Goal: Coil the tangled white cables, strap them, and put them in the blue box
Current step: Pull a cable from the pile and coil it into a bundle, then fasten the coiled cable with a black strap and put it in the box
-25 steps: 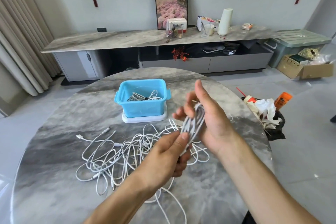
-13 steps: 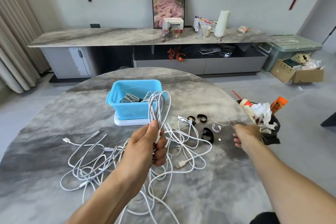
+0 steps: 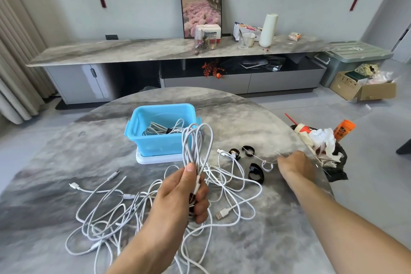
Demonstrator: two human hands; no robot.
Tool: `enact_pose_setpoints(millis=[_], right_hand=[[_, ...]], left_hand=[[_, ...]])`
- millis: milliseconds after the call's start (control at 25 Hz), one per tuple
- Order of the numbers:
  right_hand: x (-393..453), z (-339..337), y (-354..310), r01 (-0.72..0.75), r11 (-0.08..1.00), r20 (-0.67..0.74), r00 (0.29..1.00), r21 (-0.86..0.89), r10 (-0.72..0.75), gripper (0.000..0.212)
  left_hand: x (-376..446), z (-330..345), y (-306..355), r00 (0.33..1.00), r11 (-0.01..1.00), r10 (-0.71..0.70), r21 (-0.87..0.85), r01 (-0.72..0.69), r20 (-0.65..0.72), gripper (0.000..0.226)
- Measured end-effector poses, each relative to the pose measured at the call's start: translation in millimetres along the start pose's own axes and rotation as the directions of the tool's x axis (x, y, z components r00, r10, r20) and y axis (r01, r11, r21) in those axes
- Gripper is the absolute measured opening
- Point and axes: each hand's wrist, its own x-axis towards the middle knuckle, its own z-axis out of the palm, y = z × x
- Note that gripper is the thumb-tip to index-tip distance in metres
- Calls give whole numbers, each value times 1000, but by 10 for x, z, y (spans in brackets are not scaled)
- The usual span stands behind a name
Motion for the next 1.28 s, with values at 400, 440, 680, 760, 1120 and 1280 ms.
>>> enact_pose_setpoints(millis=[400, 440, 680, 760, 1120, 1280], right_hand=[[-68, 11, 1, 123, 971, -52, 989, -207, -136, 22], [-58, 12, -11, 112, 981, -68, 990, -156, -124, 24], [-180, -515, -567, 466, 736, -366, 877, 491, -311, 14], [-356, -754, -727, 539, 593, -420, 841, 598, -341, 14], [-2053, -1205, -865, 627, 100, -288, 486, 772, -825, 19], [-2537, -1047, -735, 712, 65, -192, 274, 699, -942, 16]], left_hand=[[15, 34, -62, 999, 998, 24, 63, -22, -35, 31], [18, 30, -59, 999, 997, 26, 73, -23, -47, 32], [72, -45, 3, 988, 999, 28, 30, -24, -153, 33], [88, -44, 39, 984, 999, 32, 20, -29, -175, 33], [-77, -82, 271, 984, 998, 54, 19, -52, -172, 31], [-196, -92, 325, 988, 986, 126, 120, -115, -85, 32]])
